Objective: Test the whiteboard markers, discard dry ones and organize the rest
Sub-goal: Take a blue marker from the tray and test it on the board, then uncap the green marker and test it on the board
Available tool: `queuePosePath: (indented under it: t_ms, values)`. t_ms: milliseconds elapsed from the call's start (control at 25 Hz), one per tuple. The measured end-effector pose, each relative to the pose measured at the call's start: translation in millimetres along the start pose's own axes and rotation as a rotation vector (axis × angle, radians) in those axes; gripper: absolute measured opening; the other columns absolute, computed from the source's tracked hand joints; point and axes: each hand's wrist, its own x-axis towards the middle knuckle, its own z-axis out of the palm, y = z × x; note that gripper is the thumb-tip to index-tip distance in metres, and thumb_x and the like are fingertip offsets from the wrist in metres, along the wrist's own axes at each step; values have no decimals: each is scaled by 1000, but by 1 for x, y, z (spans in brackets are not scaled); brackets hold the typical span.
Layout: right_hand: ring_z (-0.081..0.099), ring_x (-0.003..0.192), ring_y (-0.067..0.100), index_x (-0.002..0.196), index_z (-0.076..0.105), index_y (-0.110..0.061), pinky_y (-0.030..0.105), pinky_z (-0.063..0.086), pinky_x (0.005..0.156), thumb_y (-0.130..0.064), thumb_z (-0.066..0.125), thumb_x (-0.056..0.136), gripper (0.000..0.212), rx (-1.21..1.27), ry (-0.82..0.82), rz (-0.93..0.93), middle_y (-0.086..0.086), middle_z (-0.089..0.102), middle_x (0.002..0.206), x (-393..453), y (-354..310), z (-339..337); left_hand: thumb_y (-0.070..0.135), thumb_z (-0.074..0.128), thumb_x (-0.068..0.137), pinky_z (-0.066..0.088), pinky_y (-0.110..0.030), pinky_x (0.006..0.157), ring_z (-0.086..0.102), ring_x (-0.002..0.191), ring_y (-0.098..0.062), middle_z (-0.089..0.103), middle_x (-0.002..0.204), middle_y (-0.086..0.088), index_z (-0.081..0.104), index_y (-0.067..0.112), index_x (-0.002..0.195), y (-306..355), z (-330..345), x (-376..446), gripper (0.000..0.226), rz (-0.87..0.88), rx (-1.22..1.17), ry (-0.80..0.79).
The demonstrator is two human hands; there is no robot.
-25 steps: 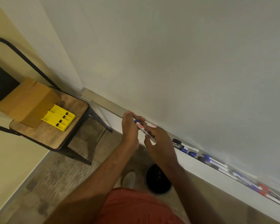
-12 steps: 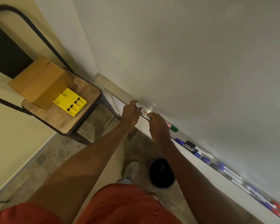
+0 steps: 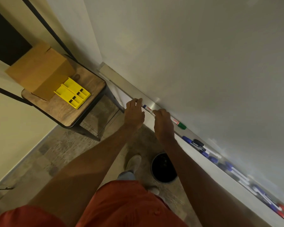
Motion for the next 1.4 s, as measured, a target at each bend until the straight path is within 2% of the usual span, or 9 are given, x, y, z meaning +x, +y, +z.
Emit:
queuePosePath:
  t_ms: [160, 320, 440, 600, 720, 880, 1040, 1240, 1400]
  values:
    - [67, 103, 35, 125, 67, 0, 46, 61, 82, -11, 77, 87, 41, 1, 44, -47, 20, 70, 115, -3, 1, 1, 24, 70, 94, 45, -42, 110, 41, 138, -30, 46, 150, -10, 49, 18, 142, 3, 1, -3, 52, 14, 6, 19]
    - [66, 119, 35, 131, 64, -1, 51, 55, 101, -11, 72, 91, 41, 65, 35, -38, 19, 69, 127, -13, 10, 2, 26, 69, 94, 45, -45, 111, 39, 140, -31, 42, 153, -10, 51, 21, 141, 3, 3, -7, 51, 37, 30, 18]
    - [63, 124, 27, 131, 64, -6, 48, 51, 107, -7, 62, 96, 34, 132, 64, 23, 13, 68, 130, -29, 25, -5, 29, 71, 92, 42, -46, 111, 35, 143, -31, 36, 158, -9, 54, 23, 138, 10, 3, -12, 50, 40, 43, 64]
    - [60, 116, 23, 123, 66, -10, 40, 51, 102, -7, 53, 101, 26, 134, 200, 134, 9, 69, 122, -54, 54, -19, 26, 71, 91, 34, -52, 112, 40, 141, -30, 46, 150, -7, 57, 23, 134, 33, 6, -26, 45, 152, 120, 119]
    - [59, 114, 24, 122, 66, -14, 42, 53, 98, -9, 52, 101, 26, 60, 188, 201, 7, 68, 121, -64, 69, -24, 25, 71, 88, 35, -56, 109, 52, 130, -29, 58, 138, -5, 62, 22, 128, 55, 21, -36, 41, 337, 212, 127]
    - [59, 116, 27, 126, 64, -15, 44, 52, 99, -8, 61, 96, 30, -69, 181, 184, 7, 67, 125, -65, 82, -23, 21, 72, 84, 35, -54, 105, 60, 117, -29, 66, 126, -3, 69, 26, 117, 74, 42, -32, 34, 468, 277, 107]
    - [61, 104, 31, 117, 69, -11, 41, 52, 84, -3, 55, 89, 32, -148, 143, 169, 10, 69, 113, -63, 88, -21, 19, 78, 77, 34, -53, 103, 63, 104, -28, 69, 110, -3, 74, 25, 104, 82, 50, -29, 28, 578, 394, 82]
    - [61, 102, 29, 110, 70, -13, 39, 52, 80, 3, 62, 85, 30, -136, 150, 195, 6, 69, 106, -61, 93, -29, 16, 85, 70, 40, -53, 102, 64, 103, -30, 72, 106, -5, 74, 21, 100, 92, 44, -26, 32, 633, 426, 74]
    - [60, 106, 23, 113, 71, -19, 34, 50, 87, -11, 63, 95, 21, -107, 235, 191, 1, 71, 111, -74, 90, -57, 9, 83, 72, 36, -50, 99, 64, 100, -26, 72, 102, 0, 73, 25, 99, 103, 36, -37, 33, 541, 276, 88]
